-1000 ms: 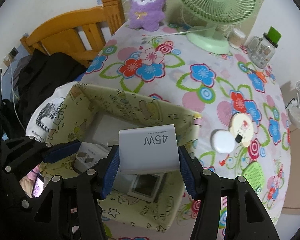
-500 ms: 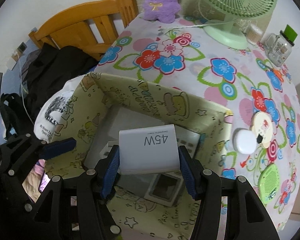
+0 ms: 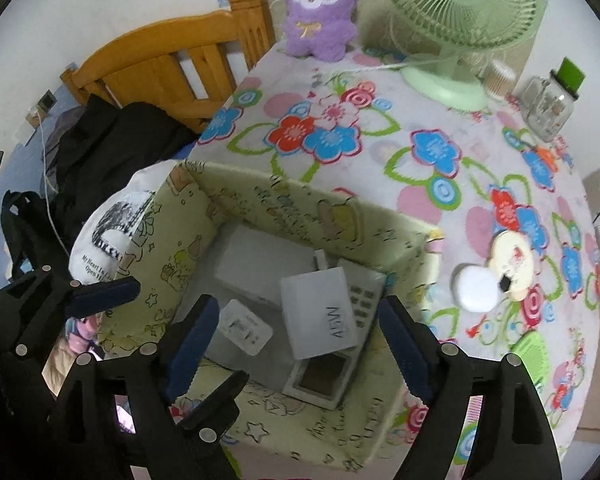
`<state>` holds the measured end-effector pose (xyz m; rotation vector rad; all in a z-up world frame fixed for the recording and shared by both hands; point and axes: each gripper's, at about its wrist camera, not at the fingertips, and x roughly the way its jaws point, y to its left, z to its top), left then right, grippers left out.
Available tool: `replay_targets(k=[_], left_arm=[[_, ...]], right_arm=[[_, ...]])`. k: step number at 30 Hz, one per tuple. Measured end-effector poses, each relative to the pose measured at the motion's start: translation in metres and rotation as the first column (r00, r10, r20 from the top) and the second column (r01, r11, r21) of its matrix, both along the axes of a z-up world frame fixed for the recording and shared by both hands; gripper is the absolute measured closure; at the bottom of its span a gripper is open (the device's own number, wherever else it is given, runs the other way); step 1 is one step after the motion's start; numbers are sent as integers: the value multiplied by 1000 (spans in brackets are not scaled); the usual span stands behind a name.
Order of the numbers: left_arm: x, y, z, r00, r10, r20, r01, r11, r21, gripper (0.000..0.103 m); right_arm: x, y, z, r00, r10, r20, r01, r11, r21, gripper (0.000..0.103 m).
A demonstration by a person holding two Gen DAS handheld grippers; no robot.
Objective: Organize rigid objects
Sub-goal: 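Withdraw both tools from the basket back over the table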
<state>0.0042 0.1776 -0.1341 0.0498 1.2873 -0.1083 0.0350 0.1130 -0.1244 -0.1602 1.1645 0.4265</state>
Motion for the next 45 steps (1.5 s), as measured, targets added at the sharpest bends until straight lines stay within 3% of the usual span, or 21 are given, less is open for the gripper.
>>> replay_targets(k=[26,45], left_arm=[[11,-94,33,983,-165,81,163,986,32,9],[20,-156,47,975,-202,96,200,979,36,9]], right_arm=[[-4,-101,37,977,-189,94,193,981,-30,10],[3,-167,52,966,-243,93,247,969,-31,10]])
